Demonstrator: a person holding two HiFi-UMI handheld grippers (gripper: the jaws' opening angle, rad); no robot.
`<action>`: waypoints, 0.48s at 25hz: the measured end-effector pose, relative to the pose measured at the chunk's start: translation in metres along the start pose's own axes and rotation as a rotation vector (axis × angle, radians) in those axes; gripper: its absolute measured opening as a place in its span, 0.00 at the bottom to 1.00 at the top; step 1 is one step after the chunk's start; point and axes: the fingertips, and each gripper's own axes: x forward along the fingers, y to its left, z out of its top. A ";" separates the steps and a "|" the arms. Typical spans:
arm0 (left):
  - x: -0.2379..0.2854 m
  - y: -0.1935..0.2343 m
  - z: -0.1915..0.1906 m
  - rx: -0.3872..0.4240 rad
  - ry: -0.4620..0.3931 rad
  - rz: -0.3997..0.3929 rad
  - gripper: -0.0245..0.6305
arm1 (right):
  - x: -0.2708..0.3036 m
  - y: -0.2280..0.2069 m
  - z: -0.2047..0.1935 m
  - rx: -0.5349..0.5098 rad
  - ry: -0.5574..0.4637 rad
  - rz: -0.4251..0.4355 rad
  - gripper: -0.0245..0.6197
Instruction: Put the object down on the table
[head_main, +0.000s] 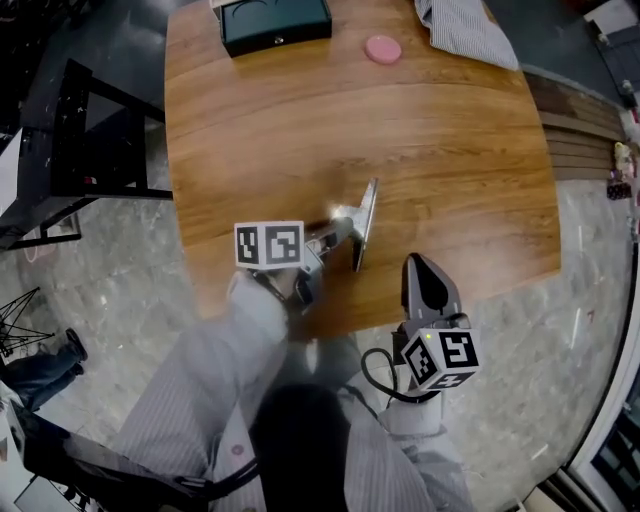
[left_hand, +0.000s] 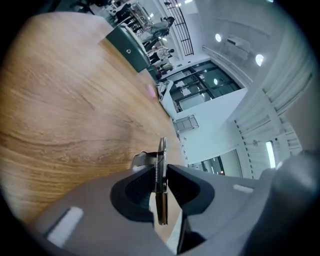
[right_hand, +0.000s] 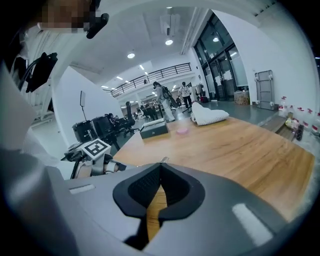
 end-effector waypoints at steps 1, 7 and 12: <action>0.001 0.004 0.000 0.011 0.002 0.014 0.17 | 0.001 0.000 -0.001 0.007 0.001 0.004 0.06; 0.006 0.026 -0.010 0.105 0.056 0.111 0.17 | 0.007 0.004 -0.006 0.015 0.027 0.039 0.06; 0.009 0.034 -0.020 0.066 0.086 0.120 0.19 | 0.011 0.007 -0.004 0.016 0.032 0.057 0.06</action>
